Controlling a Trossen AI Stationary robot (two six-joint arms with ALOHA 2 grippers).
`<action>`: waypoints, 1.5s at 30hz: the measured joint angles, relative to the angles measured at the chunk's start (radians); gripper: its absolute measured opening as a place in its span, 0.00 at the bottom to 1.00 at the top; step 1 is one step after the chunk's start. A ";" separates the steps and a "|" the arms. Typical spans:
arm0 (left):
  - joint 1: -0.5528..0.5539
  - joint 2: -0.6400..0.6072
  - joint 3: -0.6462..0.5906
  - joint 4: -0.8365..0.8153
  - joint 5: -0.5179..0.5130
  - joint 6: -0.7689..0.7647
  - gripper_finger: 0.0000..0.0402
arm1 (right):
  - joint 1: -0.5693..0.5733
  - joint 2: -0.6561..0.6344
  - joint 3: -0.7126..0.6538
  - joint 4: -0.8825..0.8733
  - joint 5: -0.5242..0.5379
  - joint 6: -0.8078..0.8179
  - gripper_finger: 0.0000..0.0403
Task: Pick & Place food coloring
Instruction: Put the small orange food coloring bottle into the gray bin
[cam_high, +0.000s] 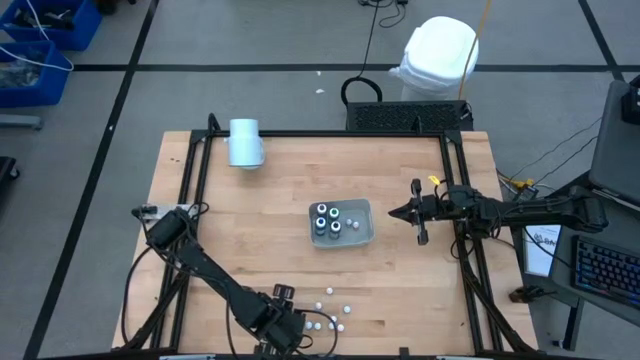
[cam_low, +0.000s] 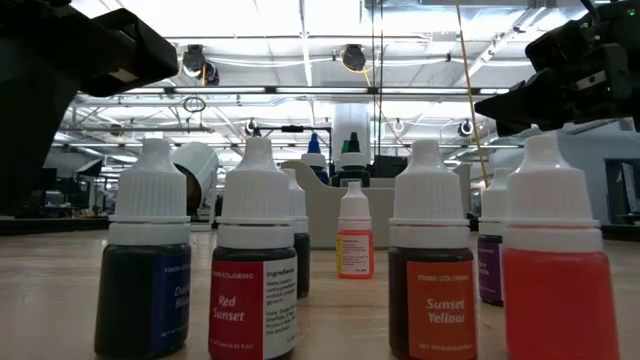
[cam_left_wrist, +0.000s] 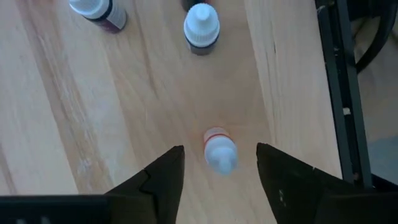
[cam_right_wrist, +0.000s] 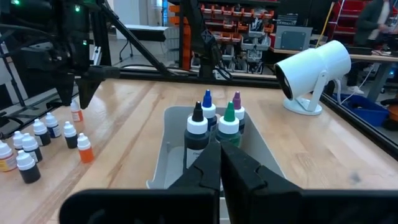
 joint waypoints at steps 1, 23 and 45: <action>0.000 0.000 0.000 0.000 0.000 0.000 0.49 | 0.000 0.000 0.000 -0.001 0.000 0.004 0.00; 0.010 0.000 0.000 0.005 0.012 0.043 0.17 | 0.000 0.000 0.000 -0.016 0.000 0.009 0.00; 0.234 -0.018 0.494 -0.166 -0.139 0.550 0.13 | 0.000 0.003 -0.001 -0.011 0.004 0.033 0.00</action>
